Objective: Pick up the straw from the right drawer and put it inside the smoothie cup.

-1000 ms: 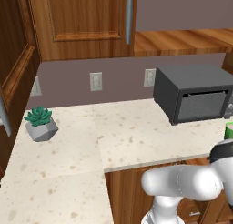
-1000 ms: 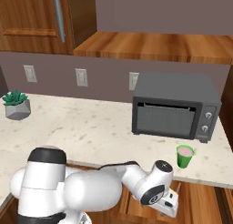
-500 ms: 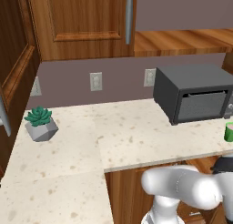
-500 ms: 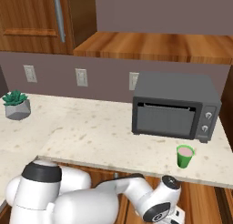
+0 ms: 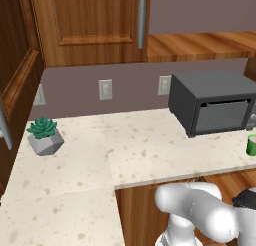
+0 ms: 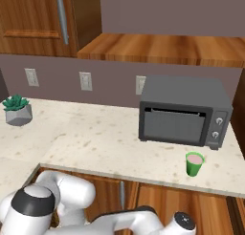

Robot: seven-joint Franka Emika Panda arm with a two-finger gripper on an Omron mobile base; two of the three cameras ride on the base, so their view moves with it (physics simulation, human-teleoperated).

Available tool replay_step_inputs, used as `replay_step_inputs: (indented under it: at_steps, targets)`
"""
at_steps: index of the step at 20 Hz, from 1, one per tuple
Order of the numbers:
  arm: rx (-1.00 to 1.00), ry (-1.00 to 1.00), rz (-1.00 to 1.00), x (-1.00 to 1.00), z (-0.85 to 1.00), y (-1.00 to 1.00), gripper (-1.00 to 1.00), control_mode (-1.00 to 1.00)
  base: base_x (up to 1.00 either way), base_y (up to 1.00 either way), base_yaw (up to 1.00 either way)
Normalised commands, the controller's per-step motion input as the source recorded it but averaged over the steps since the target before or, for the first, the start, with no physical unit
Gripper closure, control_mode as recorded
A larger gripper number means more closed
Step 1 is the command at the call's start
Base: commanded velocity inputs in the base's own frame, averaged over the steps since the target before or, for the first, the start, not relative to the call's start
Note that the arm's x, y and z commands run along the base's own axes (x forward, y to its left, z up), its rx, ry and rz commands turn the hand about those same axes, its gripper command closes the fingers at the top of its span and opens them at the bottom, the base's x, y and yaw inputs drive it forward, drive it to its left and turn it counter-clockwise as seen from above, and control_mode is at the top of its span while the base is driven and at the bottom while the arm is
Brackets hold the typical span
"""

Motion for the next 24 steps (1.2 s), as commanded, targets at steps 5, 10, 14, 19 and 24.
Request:
replay_step_inputs:
  at_steps: [5, 10, 14, 19, 24]
  targets:
    - [0.0, 0.01, -0.06, -0.03, 0.22, -0.05, -1.0, -1.0, 0.0, 0.0, 0.0]
    - [0.0, 0.01, -0.06, 0.66, 0.38, 0.0, -1.0, -1.0, 0.0, 0.0, 0.0]
    - [0.0, 0.0, -0.05, 0.57, 0.07, -0.01, -1.0, -1.0, 0.0, 0.0, 0.0]
    - [0.0, -0.02, -0.01, 0.44, -0.14, -0.11, -1.0, -1.0, 0.0, 0.0, 0.0]
    - [0.0, -0.01, -0.01, 0.46, -0.31, -0.16, -1.0, -1.0, 0.0, 0.0, 0.0]
